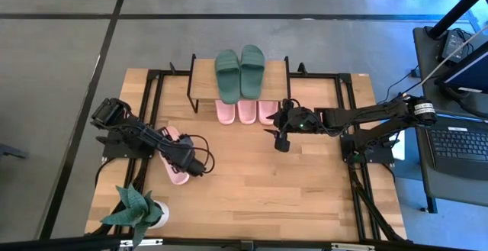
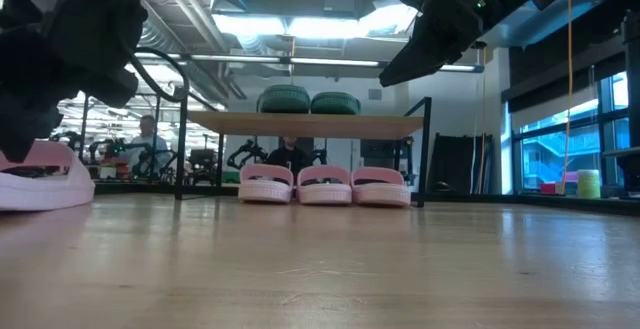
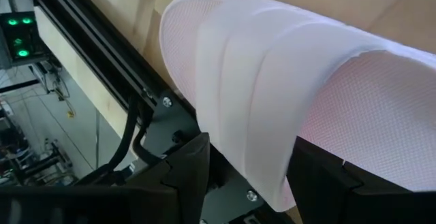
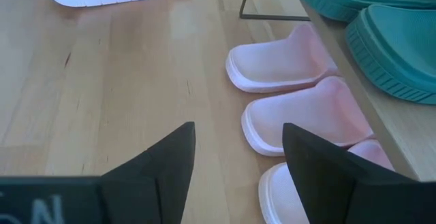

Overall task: Pick and place slides into the shelf
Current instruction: Put the pink slipper under the shelf

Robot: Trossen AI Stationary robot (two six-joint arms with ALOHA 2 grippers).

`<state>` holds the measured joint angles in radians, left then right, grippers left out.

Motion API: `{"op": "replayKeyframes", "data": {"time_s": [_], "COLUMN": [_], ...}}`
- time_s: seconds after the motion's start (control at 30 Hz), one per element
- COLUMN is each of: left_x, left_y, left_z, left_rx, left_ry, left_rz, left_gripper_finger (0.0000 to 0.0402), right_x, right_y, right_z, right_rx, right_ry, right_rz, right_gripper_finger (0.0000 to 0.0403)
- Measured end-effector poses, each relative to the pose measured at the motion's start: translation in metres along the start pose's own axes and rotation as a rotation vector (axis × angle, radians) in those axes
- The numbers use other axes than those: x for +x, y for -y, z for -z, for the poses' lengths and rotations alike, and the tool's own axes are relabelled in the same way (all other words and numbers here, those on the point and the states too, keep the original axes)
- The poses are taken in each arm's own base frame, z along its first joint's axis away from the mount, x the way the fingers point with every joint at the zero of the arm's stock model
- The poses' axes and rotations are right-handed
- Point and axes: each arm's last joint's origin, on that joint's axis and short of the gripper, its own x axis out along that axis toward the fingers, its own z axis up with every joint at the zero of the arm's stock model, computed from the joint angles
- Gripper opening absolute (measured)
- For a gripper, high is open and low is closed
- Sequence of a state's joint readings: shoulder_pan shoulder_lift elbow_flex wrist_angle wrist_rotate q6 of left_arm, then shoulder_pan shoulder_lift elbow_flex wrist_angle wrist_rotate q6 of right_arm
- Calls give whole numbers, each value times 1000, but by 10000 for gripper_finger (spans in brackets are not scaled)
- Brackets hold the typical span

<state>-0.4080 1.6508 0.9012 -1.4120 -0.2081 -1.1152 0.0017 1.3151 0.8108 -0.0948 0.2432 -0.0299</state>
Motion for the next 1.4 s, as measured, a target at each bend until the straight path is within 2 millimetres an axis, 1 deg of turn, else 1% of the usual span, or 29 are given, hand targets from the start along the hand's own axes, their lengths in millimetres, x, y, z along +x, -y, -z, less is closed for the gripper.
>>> {"op": "replayKeyframes", "data": {"time_s": [0.23,0.3,0.4,0.57,0.6,0.63,0.77,0.83,0.93,1.1,1.2,1.3,1.4], "left_x": [0,0,0,1,1,1,1,-5,-21,-56,-70,-75,-72], "left_y": [-1,-1,0,-1,-2,-3,-4,-5,-5,-8,-8,-9,-14], "left_z": [-2,-1,-1,-3,-4,-5,-8,-13,-22,-39,-52,-66,-81], "left_rx": [0,1,1,-6,-10,-14,1,10,55,105,147,178,175], "left_ry": [56,43,32,29,27,26,34,67,146,312,415,495,518], "left_rz": [-27,-20,-14,-16,-18,-20,-26,-18,3,45,82,89,103], "left_gripper_finger": [173,164,128,33,18,12,9,6,5,3,3,2,2], "right_x": [0,0,0,0,0,0,0,0,0,0,0,0,0], "right_y": [0,0,0,0,0,0,0,0,0,0,0,0,0], "right_z": [0,0,0,0,0,0,0,0,0,0,1,1,1], "right_rx": [-3,-4,-4,-5,-5,-5,-5,-6,-6,-6,-7,-7,-7], "right_ry": [0,0,0,0,0,-1,-3,-4,-4,-5,-6,-7,-7], "right_rz": [0,0,0,0,0,0,0,0,0,0,-1,-1,-1], "right_gripper_finger": [221,221,221,221,221,221,221,221,221,221,221,221,221]}}
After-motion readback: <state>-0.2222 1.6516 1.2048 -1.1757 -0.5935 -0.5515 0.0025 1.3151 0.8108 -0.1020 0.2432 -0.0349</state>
